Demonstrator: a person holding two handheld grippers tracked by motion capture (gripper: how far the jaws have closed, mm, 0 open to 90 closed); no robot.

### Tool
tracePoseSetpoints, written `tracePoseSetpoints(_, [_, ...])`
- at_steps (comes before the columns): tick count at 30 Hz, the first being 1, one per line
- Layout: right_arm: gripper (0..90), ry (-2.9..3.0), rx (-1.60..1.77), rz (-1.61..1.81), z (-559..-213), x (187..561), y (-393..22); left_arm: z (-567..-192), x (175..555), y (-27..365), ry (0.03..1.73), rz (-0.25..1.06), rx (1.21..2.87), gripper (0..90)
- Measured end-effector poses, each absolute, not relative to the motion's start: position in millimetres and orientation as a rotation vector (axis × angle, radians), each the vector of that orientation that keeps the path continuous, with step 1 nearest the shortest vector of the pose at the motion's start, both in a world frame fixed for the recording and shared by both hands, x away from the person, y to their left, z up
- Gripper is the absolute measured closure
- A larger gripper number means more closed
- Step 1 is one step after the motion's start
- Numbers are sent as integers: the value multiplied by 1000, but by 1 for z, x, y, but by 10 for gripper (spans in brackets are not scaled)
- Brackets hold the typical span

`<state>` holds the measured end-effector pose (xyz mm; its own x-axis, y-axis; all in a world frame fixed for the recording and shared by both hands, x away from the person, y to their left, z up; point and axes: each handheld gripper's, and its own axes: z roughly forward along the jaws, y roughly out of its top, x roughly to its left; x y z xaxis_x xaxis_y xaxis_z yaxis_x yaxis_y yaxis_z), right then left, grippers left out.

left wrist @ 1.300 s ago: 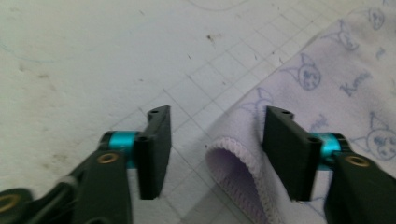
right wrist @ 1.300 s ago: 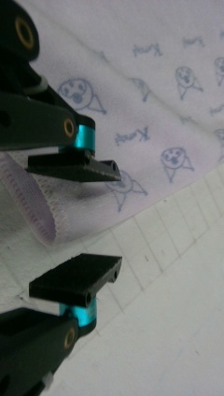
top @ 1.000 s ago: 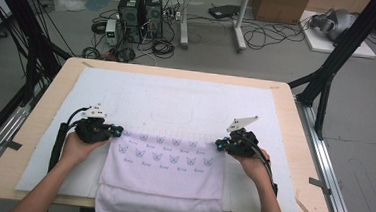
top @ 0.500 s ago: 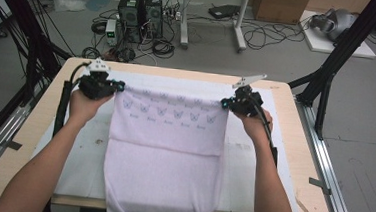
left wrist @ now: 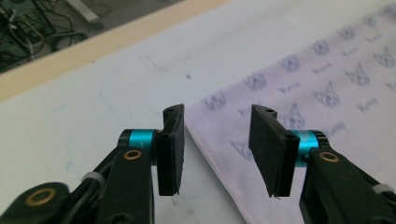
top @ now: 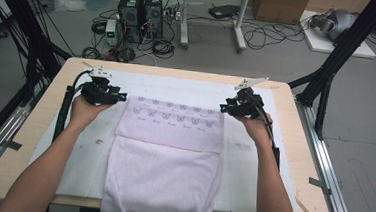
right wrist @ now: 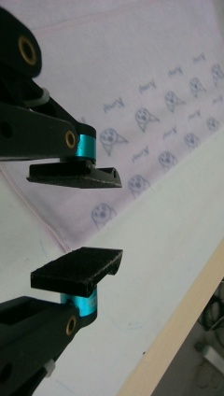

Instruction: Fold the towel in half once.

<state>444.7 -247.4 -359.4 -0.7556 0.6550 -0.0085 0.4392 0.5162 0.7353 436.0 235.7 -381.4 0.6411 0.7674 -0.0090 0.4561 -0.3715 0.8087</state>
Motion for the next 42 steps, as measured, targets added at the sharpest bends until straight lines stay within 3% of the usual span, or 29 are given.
tracePoseSetpoints(16, [606, 2598, 861, 1130, -420, 378, -243, -429, 382, 236, 801, 350, 2105, 609])
tracePoseSetpoints(23, [618, 2631, 832, 1102, -438, 368, -236, -444, 378, 233, 808, 350, 2139, 566])
tracePoseSetpoints(27, [690, 2590, 832, 1129, -443, 364, -238, -443, 376, 230, 798, 391, 2156, 694])
tracePoseSetpoints(31, [850, 2600, 800, 1122, -442, 364, -236, -442, 375, 226, 789, 405, 2173, 858])
tracePoseSetpoints(42, [876, 2554, 787, 1183, -418, 367, -241, -429, 374, 232, 801, 383, 2120, 883])
